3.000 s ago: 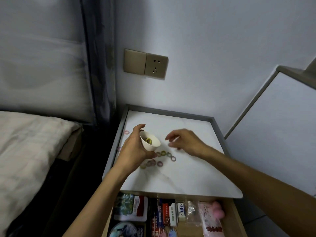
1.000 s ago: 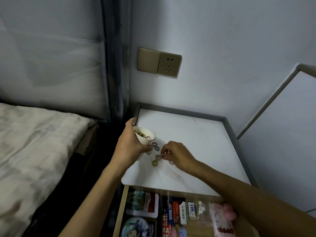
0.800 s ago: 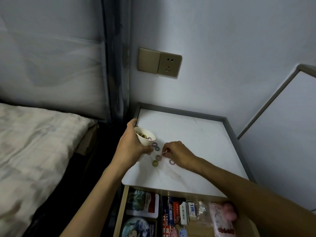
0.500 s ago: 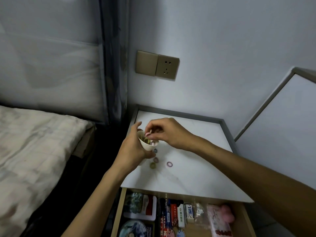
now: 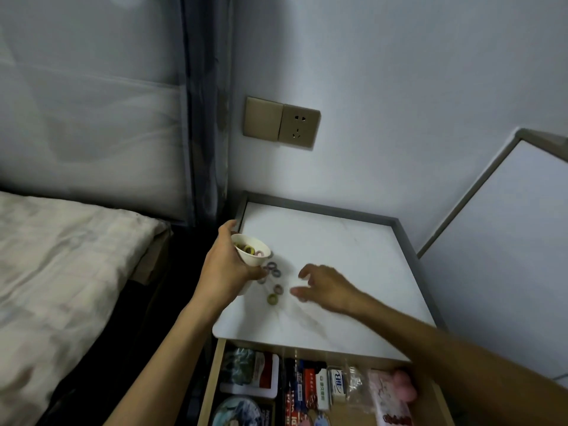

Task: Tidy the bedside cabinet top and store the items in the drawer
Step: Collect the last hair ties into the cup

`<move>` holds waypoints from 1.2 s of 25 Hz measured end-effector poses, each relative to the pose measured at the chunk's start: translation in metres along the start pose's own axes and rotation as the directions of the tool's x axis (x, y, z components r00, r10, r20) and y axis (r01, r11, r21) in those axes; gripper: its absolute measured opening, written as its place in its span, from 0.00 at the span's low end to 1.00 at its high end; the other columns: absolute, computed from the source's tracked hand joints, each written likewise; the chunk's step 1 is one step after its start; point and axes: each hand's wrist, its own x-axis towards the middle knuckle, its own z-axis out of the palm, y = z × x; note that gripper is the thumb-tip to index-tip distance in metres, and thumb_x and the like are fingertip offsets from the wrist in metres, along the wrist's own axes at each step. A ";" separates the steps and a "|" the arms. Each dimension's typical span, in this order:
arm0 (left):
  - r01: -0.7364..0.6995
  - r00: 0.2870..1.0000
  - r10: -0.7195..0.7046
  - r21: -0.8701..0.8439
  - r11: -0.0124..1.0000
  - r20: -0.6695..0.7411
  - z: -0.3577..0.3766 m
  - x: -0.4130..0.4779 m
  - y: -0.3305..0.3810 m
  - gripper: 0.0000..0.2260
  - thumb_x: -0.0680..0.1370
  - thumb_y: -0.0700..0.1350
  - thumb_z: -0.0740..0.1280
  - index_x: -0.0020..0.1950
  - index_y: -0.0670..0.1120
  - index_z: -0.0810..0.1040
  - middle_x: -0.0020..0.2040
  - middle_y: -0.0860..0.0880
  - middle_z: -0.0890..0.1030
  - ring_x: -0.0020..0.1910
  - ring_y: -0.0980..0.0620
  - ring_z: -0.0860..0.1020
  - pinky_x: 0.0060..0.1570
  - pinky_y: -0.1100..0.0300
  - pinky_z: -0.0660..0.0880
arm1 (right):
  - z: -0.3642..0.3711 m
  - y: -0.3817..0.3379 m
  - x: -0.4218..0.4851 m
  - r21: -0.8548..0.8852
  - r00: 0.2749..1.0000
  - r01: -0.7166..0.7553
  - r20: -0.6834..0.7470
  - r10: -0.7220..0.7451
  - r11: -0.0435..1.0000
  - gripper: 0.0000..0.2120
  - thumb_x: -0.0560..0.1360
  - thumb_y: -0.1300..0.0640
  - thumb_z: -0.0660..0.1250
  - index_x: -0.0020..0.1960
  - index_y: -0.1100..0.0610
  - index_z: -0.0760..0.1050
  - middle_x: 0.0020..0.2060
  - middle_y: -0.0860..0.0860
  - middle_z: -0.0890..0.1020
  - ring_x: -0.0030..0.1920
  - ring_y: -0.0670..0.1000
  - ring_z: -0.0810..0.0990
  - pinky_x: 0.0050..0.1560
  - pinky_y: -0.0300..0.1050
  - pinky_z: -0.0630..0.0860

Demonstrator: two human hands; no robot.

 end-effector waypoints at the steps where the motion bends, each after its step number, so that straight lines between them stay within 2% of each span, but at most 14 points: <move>1: 0.005 1.000 -0.005 -0.005 1.000 -0.022 -0.003 0.001 -0.001 0.49 0.61 0.39 0.82 0.76 0.50 0.60 0.64 0.48 0.74 0.57 0.50 0.73 0.51 0.58 0.70 | 0.014 -0.001 -0.002 0.018 0.999 -0.023 0.028 0.023 1.000 0.28 0.73 0.39 0.69 0.67 0.52 0.70 0.57 0.52 0.75 0.55 0.51 0.77 0.54 0.44 0.74; 3: 0.010 0.998 -0.011 -0.011 1.000 -0.056 -0.009 0.003 -0.003 0.48 0.61 0.39 0.82 0.76 0.50 0.60 0.63 0.47 0.75 0.56 0.50 0.73 0.51 0.57 0.71 | 0.034 -0.012 0.001 0.096 1.000 -0.023 -0.009 0.024 0.995 0.32 0.71 0.35 0.69 0.69 0.48 0.67 0.59 0.52 0.70 0.56 0.52 0.77 0.53 0.47 0.75; 5: 0.016 0.997 -0.017 -0.013 1.000 -0.073 -0.012 0.004 -0.004 0.48 0.61 0.39 0.82 0.76 0.50 0.60 0.62 0.47 0.75 0.55 0.49 0.74 0.51 0.55 0.74 | 0.045 -0.024 0.008 0.057 0.996 0.005 -0.084 -0.001 0.998 0.30 0.70 0.36 0.69 0.67 0.46 0.67 0.57 0.52 0.69 0.54 0.54 0.76 0.47 0.45 0.72; 8: 0.022 0.996 -0.023 -0.017 1.000 -0.081 -0.015 0.006 -0.005 0.49 0.61 0.39 0.82 0.76 0.50 0.60 0.62 0.47 0.75 0.55 0.49 0.74 0.51 0.52 0.76 | 0.050 -0.037 0.016 -0.017 0.988 0.059 -0.145 -0.061 0.998 0.20 0.73 0.44 0.71 0.61 0.49 0.72 0.51 0.53 0.71 0.51 0.58 0.77 0.43 0.43 0.68; 11: 0.012 0.997 -0.013 -0.008 1.000 -0.078 -0.016 0.008 -0.006 0.49 0.61 0.39 0.82 0.76 0.49 0.59 0.63 0.47 0.75 0.55 0.51 0.73 0.52 0.56 0.73 | 0.046 -0.035 0.021 -0.033 0.982 0.097 -0.161 -0.102 0.995 0.09 0.74 0.55 0.71 0.54 0.53 0.77 0.51 0.55 0.78 0.52 0.58 0.79 0.44 0.43 0.71; 13: 0.016 0.998 -0.016 -0.002 1.000 -0.067 -0.015 0.009 -0.006 0.49 0.61 0.39 0.82 0.76 0.49 0.59 0.64 0.47 0.75 0.56 0.50 0.73 0.53 0.57 0.72 | 0.041 -0.029 0.024 -0.072 0.982 0.096 -0.155 -0.107 0.993 0.07 0.76 0.61 0.68 0.53 0.56 0.79 0.52 0.56 0.81 0.51 0.56 0.80 0.47 0.43 0.75; 15: 0.022 0.998 -0.022 0.001 1.000 -0.055 -0.014 0.008 -0.006 0.49 0.61 0.40 0.82 0.76 0.49 0.59 0.64 0.47 0.75 0.56 0.49 0.74 0.52 0.57 0.71 | 0.032 -0.025 0.025 -0.062 0.990 0.069 -0.118 -0.076 0.996 0.08 0.75 0.64 0.66 0.52 0.58 0.81 0.51 0.57 0.82 0.49 0.55 0.82 0.48 0.44 0.79; 18: 0.020 0.999 -0.020 0.003 1.000 -0.037 -0.013 0.007 -0.006 0.49 0.60 0.40 0.83 0.76 0.51 0.60 0.63 0.47 0.75 0.57 0.48 0.75 0.51 0.57 0.72 | 0.007 -0.028 0.024 0.110 0.993 0.041 -0.115 -0.028 0.993 0.07 0.72 0.67 0.69 0.48 0.60 0.82 0.44 0.58 0.85 0.36 0.48 0.82 0.39 0.37 0.79; 20: 0.014 1.000 -0.013 0.012 1.000 -0.019 -0.013 0.006 -0.007 0.50 0.60 0.40 0.83 0.75 0.51 0.60 0.62 0.48 0.75 0.58 0.47 0.75 0.52 0.56 0.73 | -0.018 -0.039 0.024 0.319 0.975 0.108 -0.221 -0.037 0.941 0.05 0.71 0.66 0.71 0.45 0.60 0.82 0.39 0.58 0.85 0.32 0.47 0.82 0.39 0.41 0.81; 22: 0.009 1.000 -0.009 0.017 1.000 0.000 -0.012 0.006 -0.007 0.50 0.59 0.39 0.83 0.76 0.51 0.61 0.62 0.47 0.76 0.58 0.46 0.76 0.53 0.55 0.74 | -0.043 -0.057 0.025 0.507 0.950 0.248 -0.296 -0.103 0.826 0.03 0.71 0.66 0.72 0.44 0.61 0.82 0.37 0.58 0.85 0.35 0.50 0.83 0.43 0.46 0.82; 24: 0.000 1.000 -0.001 0.016 1.000 0.013 -0.011 0.006 -0.006 0.51 0.58 0.38 0.83 0.76 0.51 0.61 0.62 0.47 0.76 0.57 0.46 0.76 0.53 0.55 0.75 | -0.059 -0.077 0.025 0.565 0.928 0.369 -0.271 -0.256 0.738 0.04 0.71 0.66 0.73 0.45 0.60 0.81 0.37 0.56 0.85 0.36 0.49 0.83 0.41 0.42 0.81; 26: -0.019 1.000 0.019 0.002 1.000 0.019 -0.011 0.006 -0.005 0.51 0.58 0.38 0.82 0.76 0.52 0.62 0.62 0.49 0.77 0.56 0.48 0.77 0.51 0.57 0.73 | -0.062 -0.094 0.025 0.459 0.888 0.453 -0.161 -0.430 0.764 0.08 0.70 0.64 0.75 0.48 0.56 0.82 0.40 0.52 0.85 0.39 0.47 0.83 0.43 0.42 0.81; 28: -0.030 0.999 0.031 -0.029 0.999 0.013 -0.011 0.006 -0.005 0.50 0.58 0.38 0.82 0.75 0.52 0.62 0.60 0.52 0.77 0.55 0.51 0.77 0.49 0.59 0.73 | -0.060 -0.103 0.028 0.337 0.857 0.501 -0.066 -0.511 0.797 0.13 0.70 0.60 0.76 0.53 0.50 0.83 0.45 0.48 0.85 0.43 0.45 0.84 0.46 0.44 0.82; 30: -0.025 1.000 0.024 -0.062 0.998 -0.015 -0.014 0.007 -0.006 0.49 0.58 0.38 0.82 0.74 0.53 0.64 0.58 0.54 0.77 0.54 0.53 0.78 0.47 0.61 0.74 | -0.059 -0.102 0.035 0.377 0.840 0.531 -0.115 -0.530 0.759 0.12 0.72 0.60 0.74 0.54 0.49 0.83 0.47 0.49 0.85 0.44 0.44 0.84 0.46 0.40 0.81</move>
